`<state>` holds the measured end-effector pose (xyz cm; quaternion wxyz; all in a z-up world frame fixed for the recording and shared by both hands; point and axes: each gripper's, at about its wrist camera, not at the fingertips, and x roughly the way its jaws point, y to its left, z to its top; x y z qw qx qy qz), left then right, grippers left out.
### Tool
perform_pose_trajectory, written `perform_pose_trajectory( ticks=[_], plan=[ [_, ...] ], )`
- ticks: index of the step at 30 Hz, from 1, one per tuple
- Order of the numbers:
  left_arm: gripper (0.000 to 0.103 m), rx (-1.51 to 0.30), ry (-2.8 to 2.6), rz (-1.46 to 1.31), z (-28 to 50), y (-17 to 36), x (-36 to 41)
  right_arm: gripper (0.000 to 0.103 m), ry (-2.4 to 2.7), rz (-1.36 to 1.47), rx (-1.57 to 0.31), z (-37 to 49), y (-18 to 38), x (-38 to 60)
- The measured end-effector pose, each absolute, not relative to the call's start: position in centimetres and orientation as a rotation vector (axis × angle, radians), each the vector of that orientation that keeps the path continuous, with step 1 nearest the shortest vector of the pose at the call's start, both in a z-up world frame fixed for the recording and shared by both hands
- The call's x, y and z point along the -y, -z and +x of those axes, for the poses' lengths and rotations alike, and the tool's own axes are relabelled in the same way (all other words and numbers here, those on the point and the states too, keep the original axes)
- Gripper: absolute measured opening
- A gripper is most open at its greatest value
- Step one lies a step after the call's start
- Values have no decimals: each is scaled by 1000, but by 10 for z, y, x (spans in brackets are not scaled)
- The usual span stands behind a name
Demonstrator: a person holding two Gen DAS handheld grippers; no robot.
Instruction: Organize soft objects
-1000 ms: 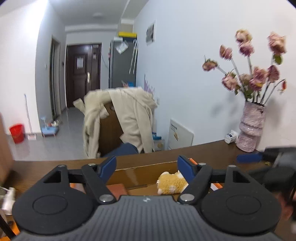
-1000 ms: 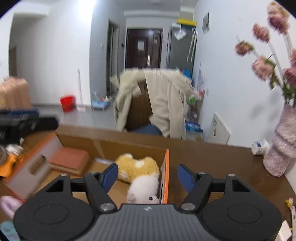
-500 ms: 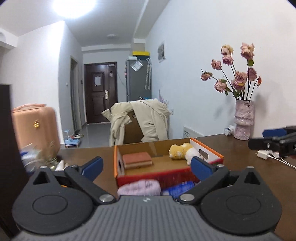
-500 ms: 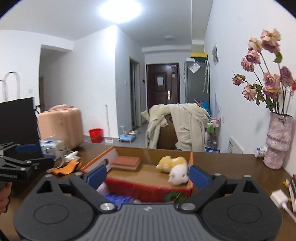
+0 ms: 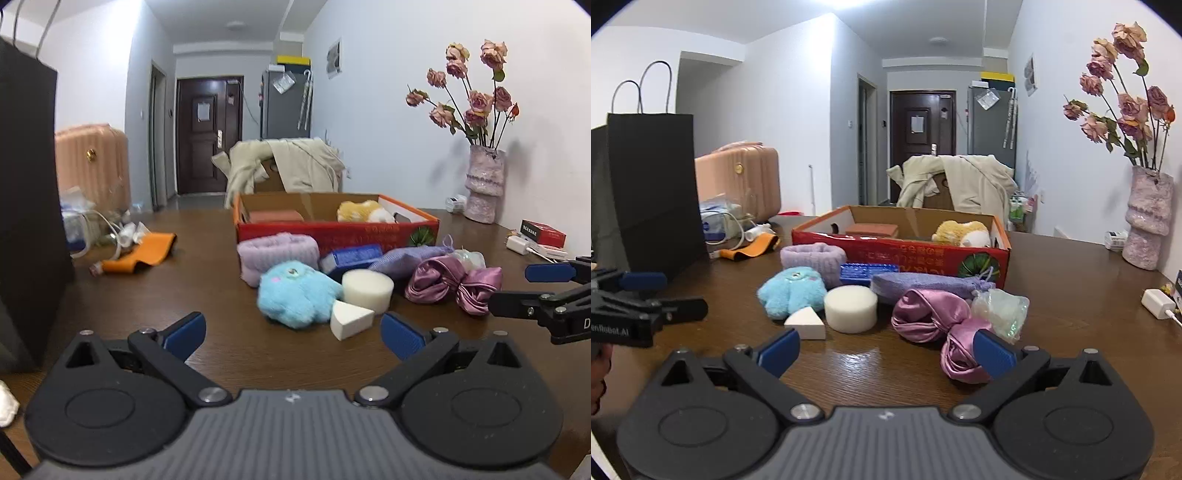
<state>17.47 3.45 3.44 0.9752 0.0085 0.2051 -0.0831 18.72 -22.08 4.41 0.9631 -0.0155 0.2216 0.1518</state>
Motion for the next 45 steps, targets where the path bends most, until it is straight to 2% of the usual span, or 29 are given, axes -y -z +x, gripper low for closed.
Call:
perform_pose_trajectory(
  ticks=[9, 13, 15, 18, 20, 26, 30, 35, 40, 45],
  plan=[
    [103, -444, 223, -7, 212, -30, -18, 99, -212, 49, -437, 216, -44, 239],
    [103, -453, 274, -12, 232, -34, 2, 87, -187, 71, -459, 235, -41, 250],
    [101, -447, 294, -13, 240, -37, 13, 86, -185, 70, -471, 246, -38, 254],
    [91, -441, 348, -12, 250, -41, 30, 78, -165, 79, -511, 259, -31, 260],
    [85, -452, 384, 4, 259, -40, 45, 63, -160, 101, -545, 268, -24, 269],
    [73, -512, 468, 62, 280, -29, 92, 39, -195, 150, -577, 277, -16, 300],
    [62, -552, 513, 83, 293, -18, 116, 34, -237, 219, -608, 283, -9, 324],
    [19, -606, 560, 65, 308, -3, 130, 27, -300, 303, -623, 288, -1, 338],
    [9, -604, 541, 72, 304, -5, 131, 23, -306, 295, -620, 286, -2, 336],
    [7, -555, 530, 65, 279, -20, 121, 21, -319, 285, -598, 269, -10, 328]
  ],
)
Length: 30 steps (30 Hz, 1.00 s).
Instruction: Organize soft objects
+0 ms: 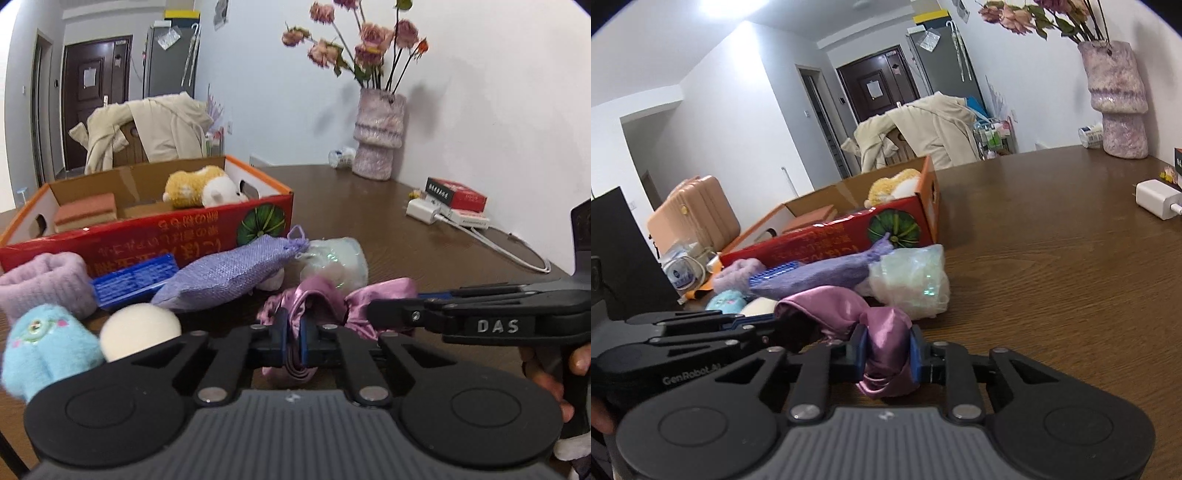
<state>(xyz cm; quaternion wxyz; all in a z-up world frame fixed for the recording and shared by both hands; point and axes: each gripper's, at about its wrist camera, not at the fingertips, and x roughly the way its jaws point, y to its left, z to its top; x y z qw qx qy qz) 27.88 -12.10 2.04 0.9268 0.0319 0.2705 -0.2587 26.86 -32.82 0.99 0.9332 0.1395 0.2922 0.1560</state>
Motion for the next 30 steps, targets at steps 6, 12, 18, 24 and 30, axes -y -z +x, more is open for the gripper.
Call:
perform_pose_trajectory(
  ticks=[6, 12, 18, 24, 30],
  plan=[
    [6, -496, 520, 46, 240, -38, 97, 20, -372, 258, -567, 242, -26, 303],
    [6, -441, 487, 9, 227, -58, 68, 19, -424, 218, -530, 240, -50, 276],
    [6, -398, 505, -50, 282, -102, 47, 17, -442, 127, -433, 285, -99, 258],
    [6, -381, 503, -48, 398, -144, 42, 17, -446, 74, -415, 406, -146, 241],
    [6, -507, 435, -118, 535, -130, 38, 17, -387, 72, -533, 541, -132, 213]
  ],
)
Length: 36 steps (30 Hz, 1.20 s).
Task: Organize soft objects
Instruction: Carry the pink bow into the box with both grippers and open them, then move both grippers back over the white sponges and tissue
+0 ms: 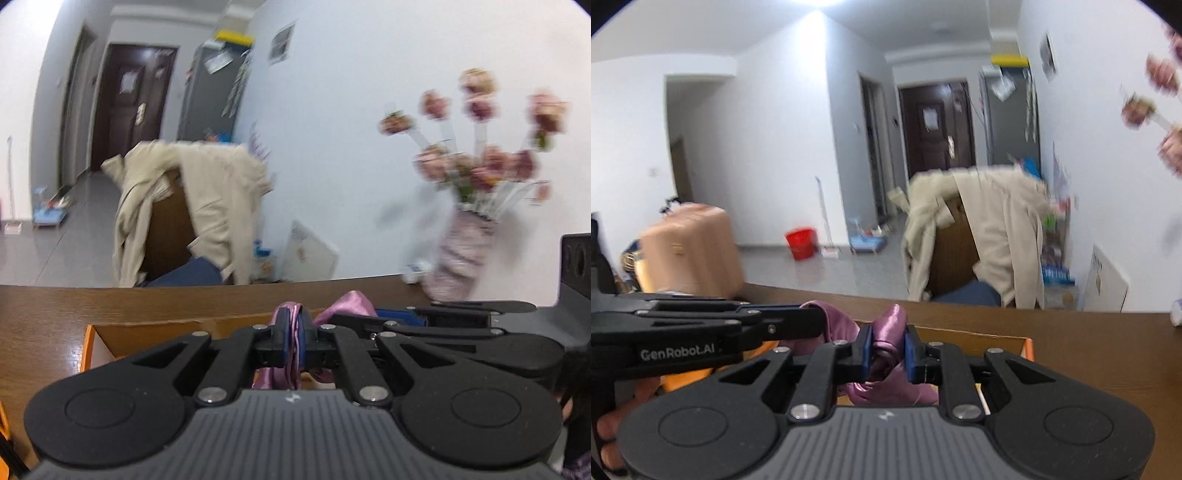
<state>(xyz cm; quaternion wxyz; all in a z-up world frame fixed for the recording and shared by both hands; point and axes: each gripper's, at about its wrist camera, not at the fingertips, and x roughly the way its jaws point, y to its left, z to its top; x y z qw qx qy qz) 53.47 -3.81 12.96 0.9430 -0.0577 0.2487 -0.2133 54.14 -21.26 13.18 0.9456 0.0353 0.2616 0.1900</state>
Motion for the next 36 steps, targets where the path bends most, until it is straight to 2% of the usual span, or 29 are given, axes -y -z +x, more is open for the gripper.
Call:
perform_pose_trajectory(
  ticks=[6, 10, 13, 19, 22, 24, 25, 26, 29, 33, 36],
  plan=[
    [6, -650, 386, -112, 611, -76, 42, 18, -299, 50, -688, 613, -67, 190],
    [9, -682, 349, -86, 621, -53, 40, 30, -299, 7, -776, 623, -40, 182],
    [13, -662, 338, -101, 615, -61, 31, 52, -307, -5, -767, 619, -44, 181],
    [17, -573, 320, -78, 577, -114, 18, 56, -293, -5, -686, 594, -88, 196],
    [28, -516, 313, -48, 538, -142, 8, 57, -258, 6, -606, 563, -122, 217],
    [40, -488, 296, -19, 507, -158, -1, 59, -250, 7, -561, 539, -144, 234],
    [54, -481, 280, -9, 492, -166, -5, 61, -243, 2, -541, 527, -154, 242],
    [62, -473, 262, -6, 479, -173, -10, 65, -235, -4, -524, 517, -163, 248],
    [73, -425, 216, 8, 437, -190, -20, 71, -200, 4, -479, 486, -185, 268],
    [77, -404, 181, 18, 391, -198, -26, 73, -210, 32, -442, 445, -205, 280],
    [83, -373, 165, 31, 357, -204, -27, 77, -230, 21, -414, 418, -211, 280]
  ],
)
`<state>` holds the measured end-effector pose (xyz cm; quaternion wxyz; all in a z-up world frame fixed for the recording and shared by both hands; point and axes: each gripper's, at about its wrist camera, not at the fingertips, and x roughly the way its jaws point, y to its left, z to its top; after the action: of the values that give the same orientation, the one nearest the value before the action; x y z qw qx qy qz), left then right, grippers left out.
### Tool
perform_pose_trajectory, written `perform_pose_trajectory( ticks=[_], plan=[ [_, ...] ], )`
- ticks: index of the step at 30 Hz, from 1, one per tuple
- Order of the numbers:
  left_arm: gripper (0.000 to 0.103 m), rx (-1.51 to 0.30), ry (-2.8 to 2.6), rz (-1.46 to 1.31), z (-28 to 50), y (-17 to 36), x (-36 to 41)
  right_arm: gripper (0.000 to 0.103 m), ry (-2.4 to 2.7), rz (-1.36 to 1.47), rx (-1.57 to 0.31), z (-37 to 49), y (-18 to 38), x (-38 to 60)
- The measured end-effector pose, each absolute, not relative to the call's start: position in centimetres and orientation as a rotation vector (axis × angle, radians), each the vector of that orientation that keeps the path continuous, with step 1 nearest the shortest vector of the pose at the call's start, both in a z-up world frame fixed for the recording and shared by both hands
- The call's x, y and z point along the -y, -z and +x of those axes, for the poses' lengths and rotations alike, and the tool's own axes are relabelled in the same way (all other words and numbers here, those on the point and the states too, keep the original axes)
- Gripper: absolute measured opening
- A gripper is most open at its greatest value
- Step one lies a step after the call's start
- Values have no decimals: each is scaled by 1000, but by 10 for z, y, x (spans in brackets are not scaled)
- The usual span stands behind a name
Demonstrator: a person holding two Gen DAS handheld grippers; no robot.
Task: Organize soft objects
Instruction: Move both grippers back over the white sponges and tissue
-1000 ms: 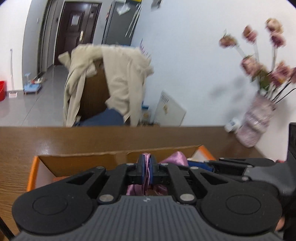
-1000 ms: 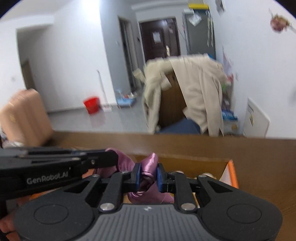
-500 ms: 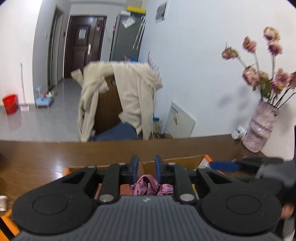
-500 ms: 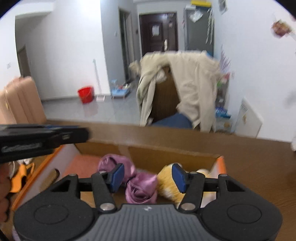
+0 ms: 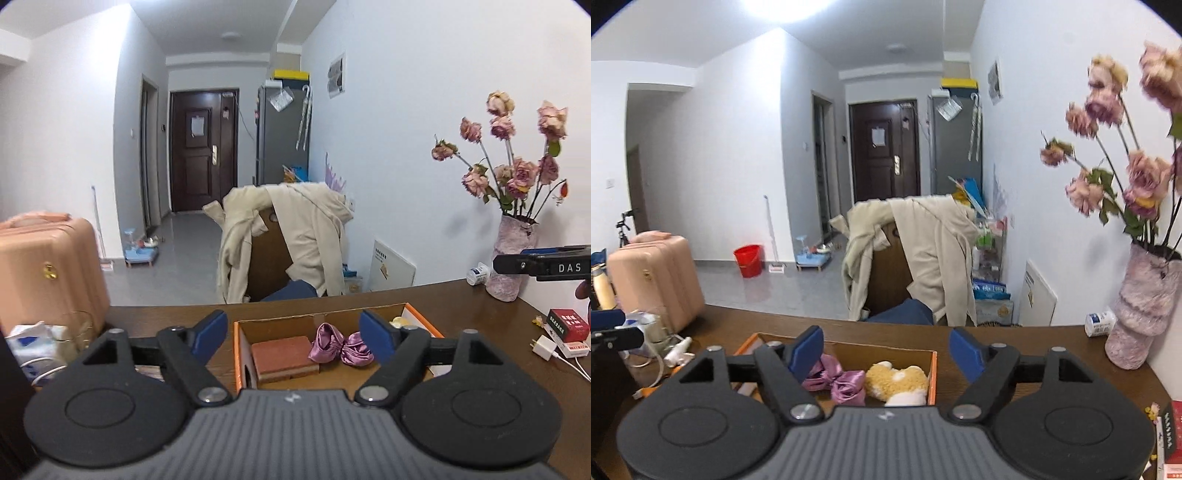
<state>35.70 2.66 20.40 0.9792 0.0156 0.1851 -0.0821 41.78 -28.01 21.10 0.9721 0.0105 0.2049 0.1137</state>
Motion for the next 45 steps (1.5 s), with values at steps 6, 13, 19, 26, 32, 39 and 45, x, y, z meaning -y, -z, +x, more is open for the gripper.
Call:
perform_pose_trajectory(
  ticks=[6, 13, 19, 26, 32, 39, 45],
  plan=[
    [98, -283, 122, 65, 279, -192, -24, 82, -265, 48, -328, 350, -201, 283],
    [103, -201, 81, 80, 186, -150, -13, 86, -271, 75, -280, 265, -169, 293],
    [103, -171, 89, 74, 116, -111, -19, 88, -277, 50, -272, 186, -124, 287],
    [103, -284, 85, 51, 99, -76, -33, 89, -310, 29, -341, 124, -66, 268],
    [103, -335, 54, -14, 121, -66, -38, 88, -321, 26, -394, 130, -54, 259],
    [103, -432, 151, -41, 158, -53, -26, 72, -332, 28, -425, 164, -55, 252],
    [89, -508, 243, -8, 214, -32, 12, 64, -282, 33, -474, 192, -51, 256]
  ],
)
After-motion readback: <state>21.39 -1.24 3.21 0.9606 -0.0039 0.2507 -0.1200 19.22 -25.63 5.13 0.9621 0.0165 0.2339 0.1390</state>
